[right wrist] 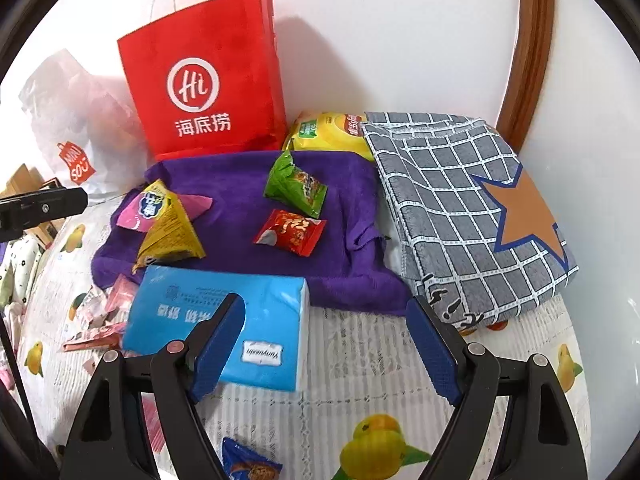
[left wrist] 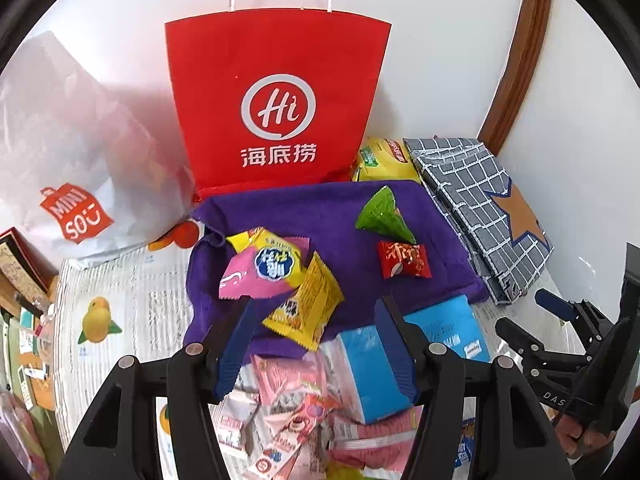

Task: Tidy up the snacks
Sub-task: 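Withdraw both open tools from the towel toward the snack pile, then close the right tool on the blue cookie packet while the left tool approaches pink wrappers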

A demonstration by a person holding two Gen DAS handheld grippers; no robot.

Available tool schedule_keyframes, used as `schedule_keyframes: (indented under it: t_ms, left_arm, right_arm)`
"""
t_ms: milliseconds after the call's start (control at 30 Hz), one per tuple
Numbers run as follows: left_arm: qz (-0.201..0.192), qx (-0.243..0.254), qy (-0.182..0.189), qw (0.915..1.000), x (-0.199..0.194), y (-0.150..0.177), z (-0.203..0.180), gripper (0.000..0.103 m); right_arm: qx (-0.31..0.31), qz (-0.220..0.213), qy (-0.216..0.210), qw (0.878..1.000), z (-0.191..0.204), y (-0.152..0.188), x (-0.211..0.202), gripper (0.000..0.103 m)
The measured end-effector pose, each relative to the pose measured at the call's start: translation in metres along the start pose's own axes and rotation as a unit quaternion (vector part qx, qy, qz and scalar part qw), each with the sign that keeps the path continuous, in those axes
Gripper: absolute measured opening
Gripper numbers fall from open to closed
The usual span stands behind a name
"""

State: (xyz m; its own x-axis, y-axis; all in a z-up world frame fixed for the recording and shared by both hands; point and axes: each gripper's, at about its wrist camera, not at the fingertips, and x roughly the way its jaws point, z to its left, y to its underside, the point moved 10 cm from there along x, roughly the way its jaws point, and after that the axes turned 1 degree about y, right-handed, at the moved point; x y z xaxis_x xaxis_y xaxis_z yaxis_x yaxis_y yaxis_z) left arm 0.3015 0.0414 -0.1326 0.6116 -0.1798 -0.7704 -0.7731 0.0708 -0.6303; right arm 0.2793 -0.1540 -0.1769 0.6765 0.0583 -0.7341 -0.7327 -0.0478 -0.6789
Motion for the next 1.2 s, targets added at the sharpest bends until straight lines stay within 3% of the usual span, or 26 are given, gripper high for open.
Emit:
schedule_keyframes:
  t_ms: [767, 933, 1200]
  left_arm:
    - [0.006, -0.034, -0.025, 0.9991, -0.011, 0.061, 0.02, 0.059]
    - [0.009, -0.033, -0.022, 0.9992, -0.01, 0.072, 0.019, 0.059]
    - [0.017, -0.053, -0.011, 0.9984, -0.007, 0.09, 0.025, 0.059]
  right_arm:
    - [-0.007, 0.018, -0.01, 1.0, 0.01, 0.055, -0.011, 0.073]
    - [-0.004, 0.019, -0.019, 1.0, 0.009, 0.065, -0.015, 0.068]
    - [-0.006, 0.038, -0.047, 0.998, 0.015, 0.085, -0.015, 0.067]
